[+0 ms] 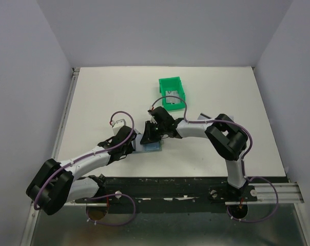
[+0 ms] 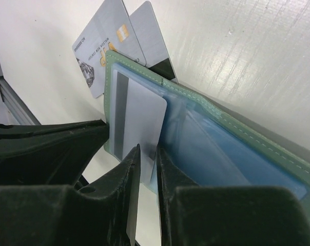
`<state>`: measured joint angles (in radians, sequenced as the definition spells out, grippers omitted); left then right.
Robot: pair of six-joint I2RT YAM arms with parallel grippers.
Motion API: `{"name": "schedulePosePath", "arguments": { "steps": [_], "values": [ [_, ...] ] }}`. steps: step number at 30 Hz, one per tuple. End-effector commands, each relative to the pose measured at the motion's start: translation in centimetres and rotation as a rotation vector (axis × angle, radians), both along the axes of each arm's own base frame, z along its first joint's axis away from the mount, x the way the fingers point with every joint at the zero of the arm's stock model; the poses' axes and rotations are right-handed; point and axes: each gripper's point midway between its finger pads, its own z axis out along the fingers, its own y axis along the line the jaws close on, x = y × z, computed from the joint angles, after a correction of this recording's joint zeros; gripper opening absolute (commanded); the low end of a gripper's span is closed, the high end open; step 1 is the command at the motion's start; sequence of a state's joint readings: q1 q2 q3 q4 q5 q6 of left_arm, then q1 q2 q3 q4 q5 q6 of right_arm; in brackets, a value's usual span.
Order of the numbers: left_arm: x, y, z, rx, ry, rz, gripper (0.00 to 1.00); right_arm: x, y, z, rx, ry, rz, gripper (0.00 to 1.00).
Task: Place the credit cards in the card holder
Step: Insert the credit card into the card holder.
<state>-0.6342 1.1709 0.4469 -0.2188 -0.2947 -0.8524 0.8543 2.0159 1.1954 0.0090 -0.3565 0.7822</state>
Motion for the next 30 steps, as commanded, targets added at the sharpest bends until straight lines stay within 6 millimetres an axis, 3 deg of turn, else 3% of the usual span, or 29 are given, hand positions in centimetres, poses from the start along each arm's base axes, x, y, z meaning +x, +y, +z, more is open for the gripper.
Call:
{"name": "schedulePosePath", "arguments": {
  "steps": [1,5,8,15,22,27,30],
  "values": [
    [-1.2,0.0,-1.6,0.009,0.068,-0.029,0.0,-1.2,1.8,0.5,0.103,0.035,0.064,0.25],
    [-1.2,-0.1,-1.7,0.007,0.07,-0.033,0.0,-1.3,2.2,0.8,0.121,0.042,0.085,0.26],
    [-1.2,-0.1,-1.7,0.005,0.069,-0.034,0.0,-1.4,1.6,1.1,0.09,0.026,0.081,0.32],
    [-1.2,-0.1,-1.7,0.005,0.071,-0.034,0.0,0.9,-3.2,2.9,-0.152,-0.152,-0.006,0.47],
    [-1.2,-0.2,-1.7,0.003,0.07,-0.039,0.0,2.4,-7.5,5.2,-0.331,-0.264,-0.094,0.5],
    [-1.1,-0.2,-1.6,0.001,0.066,-0.042,0.0,2.6,-11.0,5.1,-0.486,-0.28,-0.159,0.62],
    [-1.1,-0.2,-1.6,0.003,0.066,-0.043,0.0,2.4,-11.9,4.5,-0.549,-0.256,-0.159,0.65]
  ]
}}
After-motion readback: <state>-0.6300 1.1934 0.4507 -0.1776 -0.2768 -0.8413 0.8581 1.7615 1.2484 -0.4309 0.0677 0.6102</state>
